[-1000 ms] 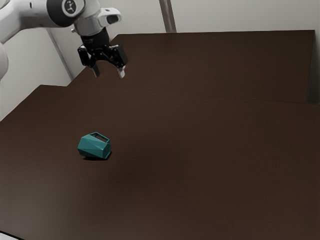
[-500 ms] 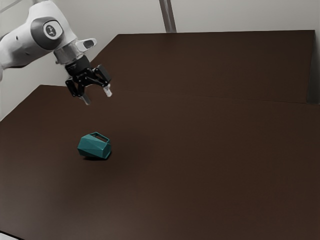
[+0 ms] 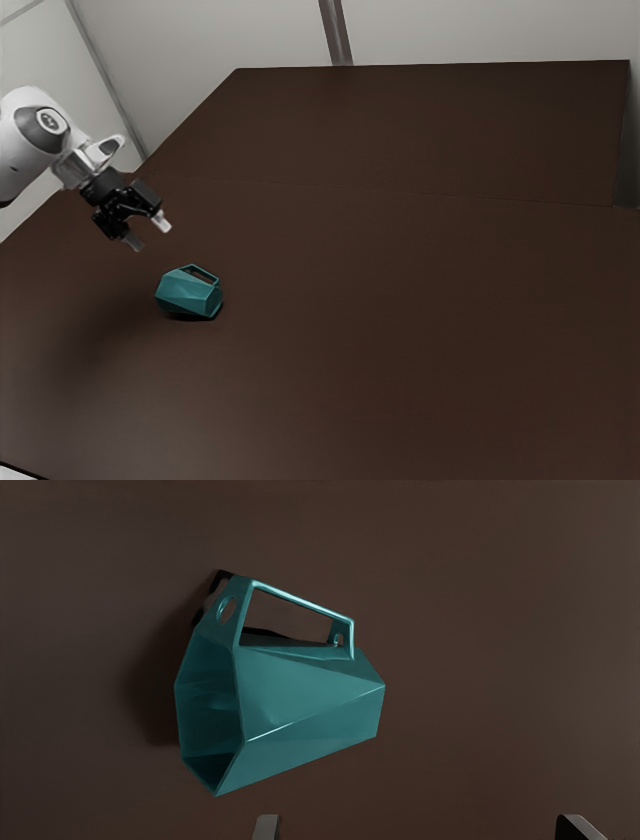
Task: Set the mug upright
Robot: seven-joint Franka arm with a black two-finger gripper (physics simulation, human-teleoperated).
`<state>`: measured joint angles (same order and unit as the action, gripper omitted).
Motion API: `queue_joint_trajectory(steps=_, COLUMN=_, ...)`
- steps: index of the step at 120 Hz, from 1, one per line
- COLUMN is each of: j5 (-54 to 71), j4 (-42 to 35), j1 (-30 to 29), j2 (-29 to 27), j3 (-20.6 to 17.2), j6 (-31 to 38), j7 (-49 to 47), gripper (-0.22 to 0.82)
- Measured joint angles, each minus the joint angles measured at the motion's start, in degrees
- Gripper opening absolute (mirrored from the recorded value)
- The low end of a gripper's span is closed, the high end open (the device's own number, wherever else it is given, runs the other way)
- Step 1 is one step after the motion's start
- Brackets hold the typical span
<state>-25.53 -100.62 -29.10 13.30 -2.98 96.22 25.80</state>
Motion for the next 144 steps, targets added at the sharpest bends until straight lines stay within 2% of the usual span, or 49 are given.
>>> queue_joint_trajectory(steps=38, j5=-4.82, j4=1.52, j1=-5.72, j2=8.27, j3=-0.08, j6=-2.25, j7=13.74, gripper=0.6)
queue_joint_trajectory(steps=59, j5=-8.65, j4=3.35, j1=-6.44, j2=12.01, j3=-0.02, j6=-4.11, j7=19.48, gripper=0.6)
queue_joint_trajectory(steps=85, j5=-14.97, j4=0.86, j1=-6.45, j2=12.02, j3=-0.36, j6=-4.76, j7=24.06, gripper=0.6)
queue_joint_trajectory(steps=136, j5=-17.59, j4=-5.13, j1=-6.84, j2=10.31, j3=-1.23, j6=-3.98, j7=28.39, gripper=0.6)
queue_joint_trajectory(steps=144, j5=-17.86, j4=-5.26, j1=-6.85, j2=10.44, j3=-1.24, j6=-3.87, j7=28.84, gripper=0.55)
